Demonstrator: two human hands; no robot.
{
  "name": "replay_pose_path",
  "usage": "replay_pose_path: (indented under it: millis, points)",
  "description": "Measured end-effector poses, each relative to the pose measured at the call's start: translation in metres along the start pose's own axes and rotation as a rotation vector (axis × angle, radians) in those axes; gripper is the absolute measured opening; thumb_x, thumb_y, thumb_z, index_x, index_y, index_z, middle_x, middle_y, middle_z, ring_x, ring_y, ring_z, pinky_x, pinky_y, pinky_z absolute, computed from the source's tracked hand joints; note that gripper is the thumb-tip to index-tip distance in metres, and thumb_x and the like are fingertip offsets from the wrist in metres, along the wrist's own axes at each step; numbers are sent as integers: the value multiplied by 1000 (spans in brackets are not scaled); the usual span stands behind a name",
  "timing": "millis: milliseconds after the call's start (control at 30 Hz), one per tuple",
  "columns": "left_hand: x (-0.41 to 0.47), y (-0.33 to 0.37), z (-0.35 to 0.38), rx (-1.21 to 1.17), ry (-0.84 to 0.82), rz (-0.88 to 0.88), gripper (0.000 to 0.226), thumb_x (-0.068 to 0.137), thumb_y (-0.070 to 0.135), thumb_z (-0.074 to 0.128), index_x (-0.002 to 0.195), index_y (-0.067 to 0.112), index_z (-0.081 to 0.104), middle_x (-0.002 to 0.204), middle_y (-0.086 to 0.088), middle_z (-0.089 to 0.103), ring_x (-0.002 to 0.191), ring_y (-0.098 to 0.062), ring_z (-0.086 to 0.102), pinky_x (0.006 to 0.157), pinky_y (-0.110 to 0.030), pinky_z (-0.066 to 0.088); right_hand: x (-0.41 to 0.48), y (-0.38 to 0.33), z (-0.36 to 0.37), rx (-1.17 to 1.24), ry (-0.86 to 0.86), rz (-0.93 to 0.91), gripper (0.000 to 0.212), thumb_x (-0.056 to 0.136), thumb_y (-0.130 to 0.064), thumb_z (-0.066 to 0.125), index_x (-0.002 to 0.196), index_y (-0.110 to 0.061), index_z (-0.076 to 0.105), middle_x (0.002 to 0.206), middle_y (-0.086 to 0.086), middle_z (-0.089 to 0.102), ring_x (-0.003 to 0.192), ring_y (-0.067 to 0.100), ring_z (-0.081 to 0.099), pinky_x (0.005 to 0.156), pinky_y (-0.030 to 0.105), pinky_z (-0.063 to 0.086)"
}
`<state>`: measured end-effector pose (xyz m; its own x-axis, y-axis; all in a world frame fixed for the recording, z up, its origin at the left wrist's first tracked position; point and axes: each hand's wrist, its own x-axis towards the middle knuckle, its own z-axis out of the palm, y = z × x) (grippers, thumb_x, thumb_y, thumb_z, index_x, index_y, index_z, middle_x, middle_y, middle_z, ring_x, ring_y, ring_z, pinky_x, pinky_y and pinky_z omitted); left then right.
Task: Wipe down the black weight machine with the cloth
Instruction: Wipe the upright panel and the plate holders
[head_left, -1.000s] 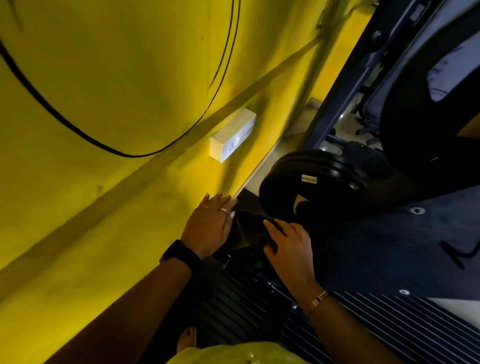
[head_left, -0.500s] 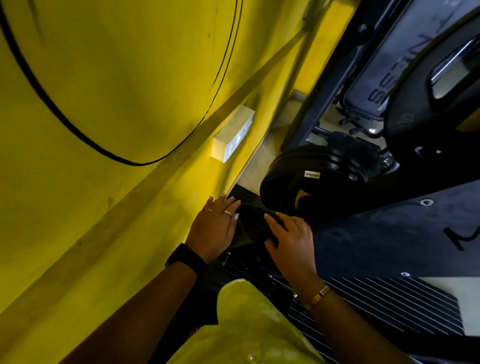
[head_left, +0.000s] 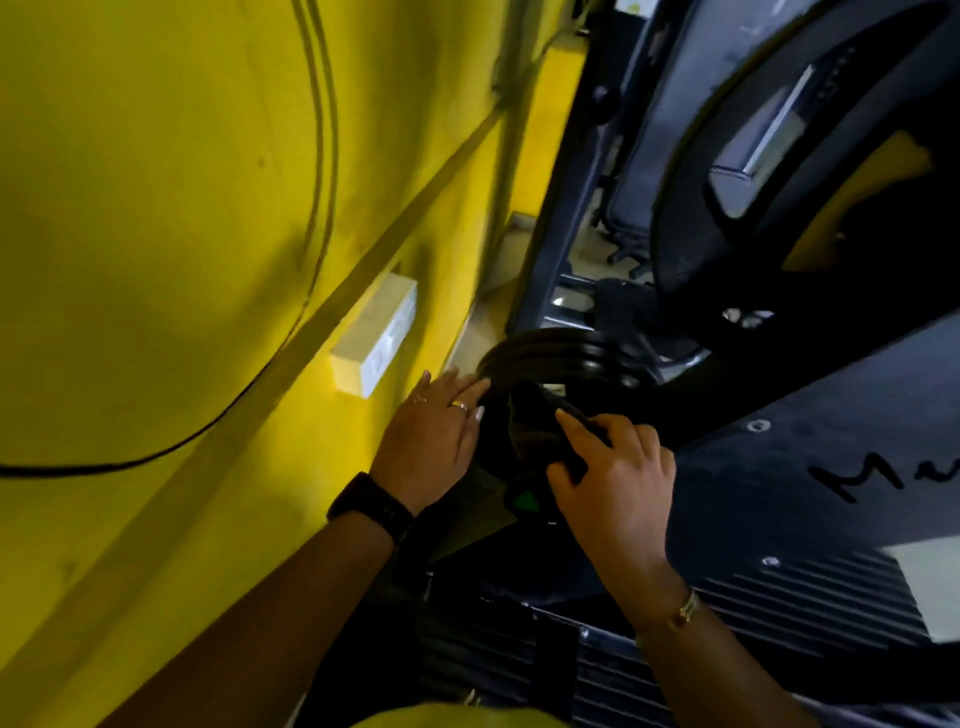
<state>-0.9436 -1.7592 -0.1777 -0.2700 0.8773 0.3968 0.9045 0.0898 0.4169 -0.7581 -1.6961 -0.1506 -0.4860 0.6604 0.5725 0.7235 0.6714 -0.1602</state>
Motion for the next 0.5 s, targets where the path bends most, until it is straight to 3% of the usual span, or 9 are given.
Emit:
replay_pose_path:
  millis: [133, 300, 500]
  points:
    - [51, 41, 1, -33, 38, 122, 47, 100, 29, 31, 131, 10, 60, 133, -9, 60, 128, -30, 49, 114, -35, 20, 17, 25, -33, 39, 114, 106, 46, 73, -38, 47, 106, -20, 75, 90, 6, 64, 80, 32, 58, 67, 42, 46]
    - [101, 95, 3, -120, 73, 286, 46, 100, 28, 31, 132, 11, 58, 135, -6, 58, 133, -25, 44, 117, -21, 6, 28, 60, -76, 58, 277, 221, 46, 73, -36, 49, 109, -20, 74, 93, 5, 62, 87, 23, 45, 68, 44, 46]
    - [141, 149, 8, -246, 65, 472, 45, 101, 31, 30, 134, 15, 56, 140, -2, 54, 138, -18, 38, 120, -38, 16, 26, 86, -124, 34, 477, 301, 45, 75, -31, 53, 113, -17, 72, 96, 7, 60, 89, 21, 42, 70, 50, 49]
